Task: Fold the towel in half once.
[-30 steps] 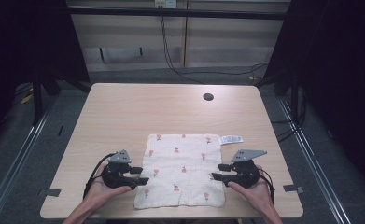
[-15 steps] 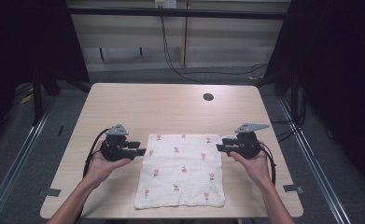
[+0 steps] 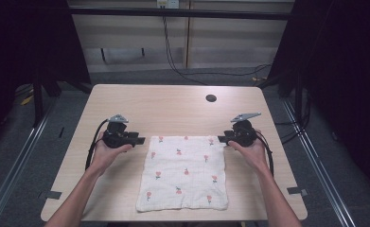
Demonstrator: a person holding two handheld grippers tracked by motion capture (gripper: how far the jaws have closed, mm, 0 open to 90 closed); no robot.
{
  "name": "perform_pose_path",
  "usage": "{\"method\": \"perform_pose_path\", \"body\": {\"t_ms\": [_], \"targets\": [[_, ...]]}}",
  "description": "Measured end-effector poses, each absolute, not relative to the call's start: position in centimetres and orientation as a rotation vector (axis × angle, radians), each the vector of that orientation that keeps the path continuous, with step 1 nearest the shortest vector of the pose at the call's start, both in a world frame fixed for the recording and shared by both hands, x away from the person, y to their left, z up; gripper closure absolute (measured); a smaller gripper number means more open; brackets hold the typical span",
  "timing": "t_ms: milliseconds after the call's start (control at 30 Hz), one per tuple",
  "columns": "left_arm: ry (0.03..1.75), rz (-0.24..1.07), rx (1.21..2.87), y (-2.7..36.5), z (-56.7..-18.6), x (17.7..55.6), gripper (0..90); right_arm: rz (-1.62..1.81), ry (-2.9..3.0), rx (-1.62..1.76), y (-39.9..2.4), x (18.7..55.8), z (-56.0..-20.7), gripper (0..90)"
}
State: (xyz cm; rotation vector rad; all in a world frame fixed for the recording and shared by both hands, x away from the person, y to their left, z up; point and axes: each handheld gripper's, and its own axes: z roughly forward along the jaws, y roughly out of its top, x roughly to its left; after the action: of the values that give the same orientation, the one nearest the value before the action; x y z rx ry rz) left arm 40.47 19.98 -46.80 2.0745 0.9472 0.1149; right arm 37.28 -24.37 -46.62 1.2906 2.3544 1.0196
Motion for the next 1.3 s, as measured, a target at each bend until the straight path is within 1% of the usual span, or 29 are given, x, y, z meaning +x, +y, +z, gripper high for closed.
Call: {"method": "perform_pose_path", "body": {"t_ms": [67,200,533,700,800,833,867,967,1000,1067,1133,1167,1200,1233,1300], "targets": [[0.934,0.104,2.077,19.7,-47.1,40.7,58.1,0.985,2.366,1.289,-24.1,37.8,-47.4,57.7],[0.933,0.101,2.125,18.9,-48.1,41.1,57.9,0.954,2.373,1.307,-23.9,38.6,-48.2,56.7],[0.974,0.080,2.131,18.4,-49.6,41.9,56.9,0.937,2.377,1.331,-23.6,39.7,-49.3,55.9],[0.978,0.066,2.117,18.0,-50.0,42.0,53.7,0.906,2.380,1.331,-23.6,39.7,-49.8,56.3],[0.966,0.078,2.123,17.5,-50.2,42.0,51.7,0.902,2.391,1.312,-23.3,39.4,-49.7,64.5],[0.951,0.054,2.120,17.4,-50.2,42.1,50.5,0.902,2.392,1.308,-23.3,39.4,-49.7,67.7],[0.940,0.062,2.130,17.2,-50.2,42.1,50.7,0.904,2.383,1.310,-23.3,39.4,-49.7,73.1],[0.938,0.075,2.135,16.7,-50.2,42.3,53.8,0.944,2.365,1.329,-23.6,39.2,-49.9,81.2],[0.937,0.091,2.139,16.5,-50.2,42.5,56.6,0.962,2.367,1.335,-23.7,39.2,-50.0,82.7],[0.942,0.084,2.140,16.2,-50.2,42.7,58.4,0.956,2.373,1.341,-23.6,39.0,-49.9,84.6],[0.939,0.112,2.155,15.7,-50.1,42.6,63.3,0.959,2.376,1.342,-23.6,39.0,-49.9,85.2],[0.924,0.104,2.144,15.6,-50.3,42.5,65.2,0.967,2.377,1.353,-23.6,39.0,-49.9,85.3],[0.920,0.127,2.152,15.6,-50.3,42.3,68.4,0.975,2.382,1.340,-23.7,39.0,-49.9,85.4],[0.917,0.121,2.141,15.6,-50.5,42.2,74.9,0.971,2.381,1.339,-23.8,39.0,-49.9,85.5],[0.910,0.116,2.139,15.8,-50.6,42.0,84.5,0.990,2.389,1.349,-23.8,38.8,-50.0,85.6]]}}
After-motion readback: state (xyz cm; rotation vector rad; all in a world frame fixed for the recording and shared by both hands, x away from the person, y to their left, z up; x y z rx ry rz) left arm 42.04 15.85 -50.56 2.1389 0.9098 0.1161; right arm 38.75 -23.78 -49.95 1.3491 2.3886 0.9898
